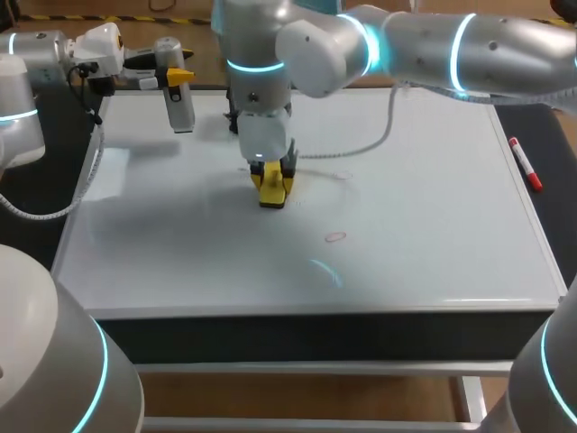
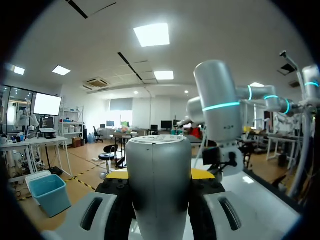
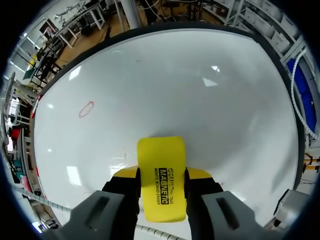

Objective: Pick up the inspection probe, press it on each red-marked spot on the whiteboard one by one, put down the probe, pick up the eraser, and wipe off all the red marks.

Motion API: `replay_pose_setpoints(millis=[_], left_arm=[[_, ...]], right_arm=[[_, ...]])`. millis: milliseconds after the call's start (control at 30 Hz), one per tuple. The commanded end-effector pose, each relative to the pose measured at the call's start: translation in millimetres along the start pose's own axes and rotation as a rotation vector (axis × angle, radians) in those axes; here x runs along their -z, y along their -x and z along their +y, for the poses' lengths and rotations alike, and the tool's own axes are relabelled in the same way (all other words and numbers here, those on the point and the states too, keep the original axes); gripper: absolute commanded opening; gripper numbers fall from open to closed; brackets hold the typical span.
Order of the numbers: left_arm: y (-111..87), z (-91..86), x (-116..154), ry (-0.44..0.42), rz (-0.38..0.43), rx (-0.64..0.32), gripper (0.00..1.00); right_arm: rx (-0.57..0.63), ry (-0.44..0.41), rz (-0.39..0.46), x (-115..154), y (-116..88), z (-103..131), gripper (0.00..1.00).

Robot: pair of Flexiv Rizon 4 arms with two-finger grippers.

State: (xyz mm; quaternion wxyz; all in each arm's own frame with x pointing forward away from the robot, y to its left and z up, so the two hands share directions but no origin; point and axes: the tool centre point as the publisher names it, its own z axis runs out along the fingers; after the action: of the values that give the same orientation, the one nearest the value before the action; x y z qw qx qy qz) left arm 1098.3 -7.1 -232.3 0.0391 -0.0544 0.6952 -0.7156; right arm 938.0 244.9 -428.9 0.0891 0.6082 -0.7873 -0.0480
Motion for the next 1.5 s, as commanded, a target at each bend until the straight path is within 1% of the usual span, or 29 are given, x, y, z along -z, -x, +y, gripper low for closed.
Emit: replay_pose_setpoints(millis=[33,233,400,567,700,800,900,1000,1133,1200,1367,1467,1500], left_arm=[[1.9,-0.7,0,-0.001,0.005,0.001,0.00],[1.9,-0.7,0,-0.001,0.005,0.001,0.00],[1.9,-0.7,0,-0.001,0.005,0.001,0.00],[1.9,-0.7,0,-0.001,0.005,0.001,0.00],[1.9,-0.7,0,-0.001,0.005,0.001,0.00],[1.9,-0.7,0,-0.001,0.005,0.001,0.00],[1.9,-0.7,0,-0.001,0.005,0.001,0.00],[1.9,-0.7,0,-0.001,0.005,0.001,0.00],[1.9,-0.7,0,-0.001,0.005,0.001,0.00],[1.9,-0.7,0,-0.001,0.005,0.001,0.00],[1.9,-0.7,0,-0.001,0.005,0.001,0.00],[1.9,-0.7,0,-0.001,0.005,0.001,0.00],[1.9,-0.7,0,-0.001,0.005,0.001,0.00]], right_arm=[[-0.010,-0.012,-0.021,0,-19,1,0.00],[-0.031,-0.022,-0.026,4,-30,-1,0.00],[-0.007,-0.069,-0.017,26,-33,3,0.00],[0.037,-0.086,-0.013,49,-40,4,0.00],[0.039,-0.098,-0.010,59,-47,1,0.00],[0.038,-0.095,-0.020,61,-51,-3,0.00],[0.042,-0.066,-0.063,61,-57,-9,0.00],[0.031,-0.056,-0.086,61,-70,-19,0.00],[0.022,-0.067,-0.101,64,-95,-35,0.00],[0.012,-0.066,-0.105,63,-109,-45,0.00],[-0.054,-0.069,-0.084,60,-144,-64,0.00],[-0.093,-0.069,-0.088,59,-165,-75,0.00],[-0.095,-0.067,-0.112,58,-171,-77,0.00]])
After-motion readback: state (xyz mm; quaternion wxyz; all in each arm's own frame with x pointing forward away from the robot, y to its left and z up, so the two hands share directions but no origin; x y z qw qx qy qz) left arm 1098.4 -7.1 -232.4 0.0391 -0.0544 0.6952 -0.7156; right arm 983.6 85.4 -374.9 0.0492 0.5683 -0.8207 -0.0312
